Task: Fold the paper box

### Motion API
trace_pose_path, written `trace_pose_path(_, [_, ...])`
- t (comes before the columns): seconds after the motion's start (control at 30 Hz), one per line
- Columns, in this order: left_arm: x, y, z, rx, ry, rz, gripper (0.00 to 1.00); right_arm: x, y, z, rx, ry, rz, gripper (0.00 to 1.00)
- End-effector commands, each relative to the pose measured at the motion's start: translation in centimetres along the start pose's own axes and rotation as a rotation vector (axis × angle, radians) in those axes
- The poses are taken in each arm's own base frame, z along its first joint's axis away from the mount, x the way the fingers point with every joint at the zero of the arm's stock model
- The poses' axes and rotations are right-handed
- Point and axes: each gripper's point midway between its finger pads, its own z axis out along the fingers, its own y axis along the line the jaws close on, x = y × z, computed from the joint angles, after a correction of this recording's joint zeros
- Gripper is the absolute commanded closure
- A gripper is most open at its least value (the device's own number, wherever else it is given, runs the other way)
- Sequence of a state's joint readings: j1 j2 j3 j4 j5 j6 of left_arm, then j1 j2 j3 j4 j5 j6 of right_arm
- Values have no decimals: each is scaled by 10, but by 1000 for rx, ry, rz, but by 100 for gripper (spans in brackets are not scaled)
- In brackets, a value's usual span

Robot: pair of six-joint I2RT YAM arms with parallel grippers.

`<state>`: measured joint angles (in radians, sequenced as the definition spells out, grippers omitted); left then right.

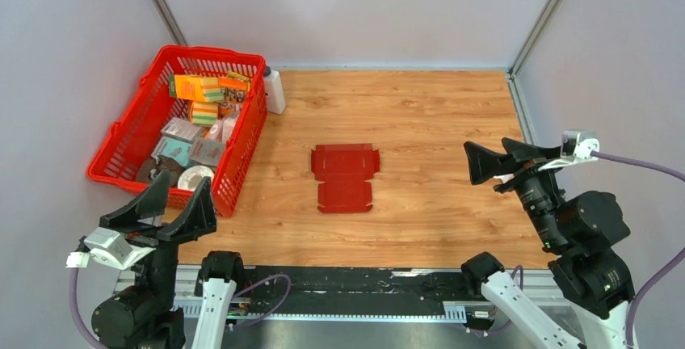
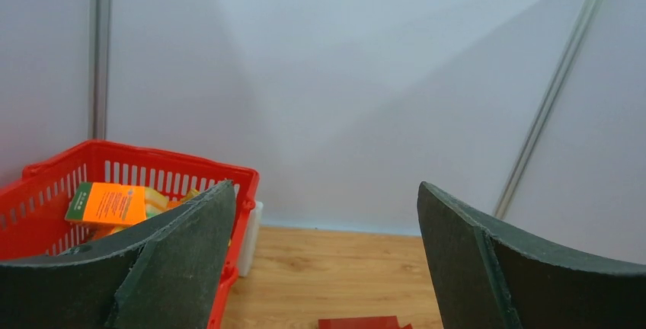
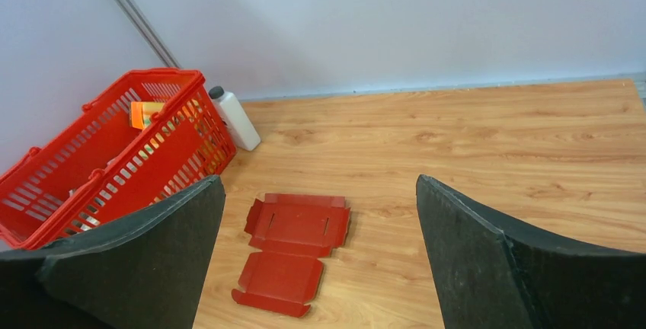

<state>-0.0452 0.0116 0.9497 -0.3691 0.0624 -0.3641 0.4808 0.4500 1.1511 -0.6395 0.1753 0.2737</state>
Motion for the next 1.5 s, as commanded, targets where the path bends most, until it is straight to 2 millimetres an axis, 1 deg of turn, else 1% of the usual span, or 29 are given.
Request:
trace_pose_path(0.0, [17, 8, 10, -43, 89, -9, 5, 15, -3, 22, 51, 81, 21, 0])
trace_pose_path(0.1, [34, 10, 18, -56, 186, -24, 8, 32, 6, 32, 1, 166, 5, 0])
trace_pose_path(0.13, [42, 12, 18, -64, 228, -31, 8, 34, 16, 35, -53, 169, 8, 0])
trace_pose_path(0.27, [61, 10, 28, -62, 348, -57, 11, 47, 1, 40, 34, 145, 105, 0])
trace_pose_path(0.3, [67, 9, 29, -55, 382, -69, 11, 60, -1, 43, 42, 166, 120, 0])
trace_pose_path(0.4, [89, 4, 34, -31, 503, -110, 14, 71, 2, 51, 18, 148, 162, 0])
trace_pose_path(0.5, [116, -5, 35, 27, 613, -161, 20, 100, -3, 73, 48, 189, 210, 0])
trace_pose_path(0.53, [122, -9, 34, 53, 636, -180, 20, 120, -2, 88, 56, 240, 226, 0])
trace_pose_path(0.57, [139, -11, 33, 73, 681, -206, 20, 131, -2, 96, 61, 273, 238, 0])
trace_pose_path(0.6, [143, -21, 33, 142, 687, -235, 20, 141, -1, 105, 67, 305, 251, 0])
trace_pose_path(0.63, [150, -25, 33, 157, 705, -275, 20, 166, 2, 121, 68, 385, 257, 0])
trace_pose_path(0.67, [170, -23, 30, 158, 749, -309, 20, 173, 6, 130, 55, 412, 270, 0])
trace_pose_path(0.7, [173, -30, 32, 207, 753, -334, 20, 183, 9, 139, 46, 441, 271, 0])
trace_pose_path(0.73, [181, -31, 31, 205, 776, -363, 20, 205, 20, 153, -10, 511, 283, 0])
trace_pose_path(0.8, [199, -31, 29, 210, 831, -394, 20, 214, 25, 173, -23, 535, 291, 0])
trace_pose_path(0.83, [204, -32, 28, 213, 850, -401, 20, 233, 19, 188, 16, 565, 299, 0])
trace_pose_path(0.9, [213, -40, 26, 239, 890, -409, 20, 233, 24, 213, 7, 542, 325, 0])
trace_pose_path(0.93, [216, -45, 23, 256, 908, -411, 20, 258, 21, 223, 17, 600, 327, 0])
trace_pose_path(0.97, [224, -48, 21, 261, 939, -413, 20, 263, 22, 232, 15, 613, 322, 0])
trace_pose_path(1.0, [231, -56, 16, 283, 970, -409, 21, 258, 25, 246, -1, 605, 303, 0])
trace_pose_path(1.03, [236, -60, 13, 288, 987, -406, 21, 280, 20, 253, 11, 661, 291, 0])
trace_pose_path(1.07, [250, -60, 6, 281, 1028, -406, 21, 288, 19, 258, 7, 681, 273, 0])
trace_pose_path(1.13, [262, -72, 2, 316, 1050, -403, 22, 308, 14, 262, -23, 757, 231, 1])
trace_pose_path(1.17, [277, -74, -4, 319, 1092, -401, 24, 316, 13, 261, -36, 775, 222, 2])
trace_pose_path(1.2, [282, -75, -2, 321, 1095, -394, 25, 320, 12, 261, -52, 774, 219, 5])
trace_pose_path(1.27, [302, -76, -5, 307, 1154, -359, 28, 334, -3, 250, -5, 785, 232, 5])
trace_pose_path(1.37, [330, -64, 4, 222, 1208, -260, 31, 339, -22, 241, 74, 774, 265, 5])
trace_pose_path(1.43, [339, -66, 15, 212, 1207, -241, 33, 334, -36, 241, 113, 736, 290, 4])
trace_pose_path(1.47, [352, -65, 16, 196, 1233, -228, 34, 339, -37, 237, 102, 742, 307, 4])
